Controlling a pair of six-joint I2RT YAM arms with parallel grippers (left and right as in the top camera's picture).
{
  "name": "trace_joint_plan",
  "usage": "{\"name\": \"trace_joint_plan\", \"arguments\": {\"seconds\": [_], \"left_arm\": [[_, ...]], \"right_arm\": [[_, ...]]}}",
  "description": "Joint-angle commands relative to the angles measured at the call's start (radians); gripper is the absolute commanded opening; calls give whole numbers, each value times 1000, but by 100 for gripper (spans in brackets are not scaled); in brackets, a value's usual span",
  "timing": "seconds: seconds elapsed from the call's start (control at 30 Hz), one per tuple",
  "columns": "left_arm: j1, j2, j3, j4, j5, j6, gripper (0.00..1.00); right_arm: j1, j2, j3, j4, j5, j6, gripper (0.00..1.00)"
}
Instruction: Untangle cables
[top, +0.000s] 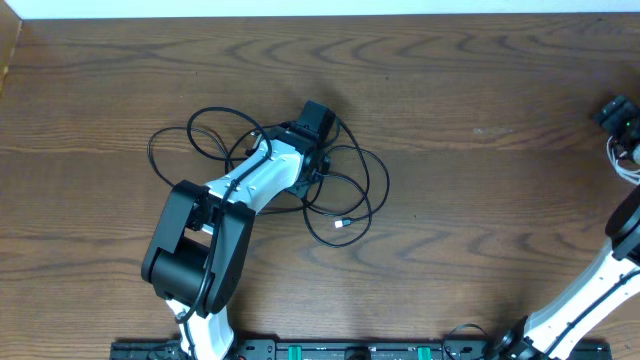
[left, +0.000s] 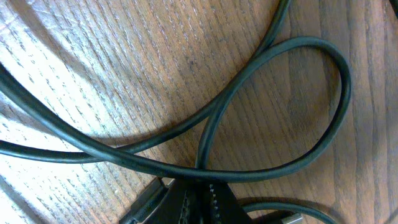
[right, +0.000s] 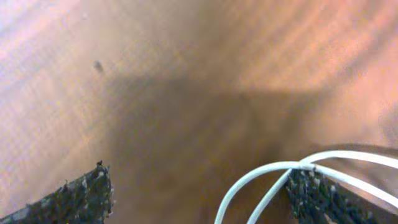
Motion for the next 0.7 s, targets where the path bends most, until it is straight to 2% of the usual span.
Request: {"name": "trace_joint_plan", "arguments": {"seconds": [0.0,0.2,0.23,0.27,0.33,0.47,0.53,0.6,0.67], "left_arm": [[-1,4,-6,-8,-28,14,8],[-2,4,-6,-8,-28,14,8],[-2,4,-6,-8,-28,14,8],[-2,4,-6,-8,-28,14,8],[-2,5,-6,-8,-28,14,8],[-2,5,-6,-8,-28,14,8],[-2,5,-6,-8,-28,15,8],[-2,5,-6,-8,-28,17,8],[-2,5,-6,-7,-28,17,8]], "right_arm": [[6,180,-94,26,-209,82,89],[3,178,-12,344,-508,452,87],[3,178,11,339,-517,483,88],[2,177,53,317,-547,502,99],[2,167,108,245,-570,500,99],[2,82,214,-49,-474,356,99],[9,0,252,-225,-269,221,99],[16,-76,262,-299,-113,116,99],[16,-139,262,-319,-73,39,99]]}}
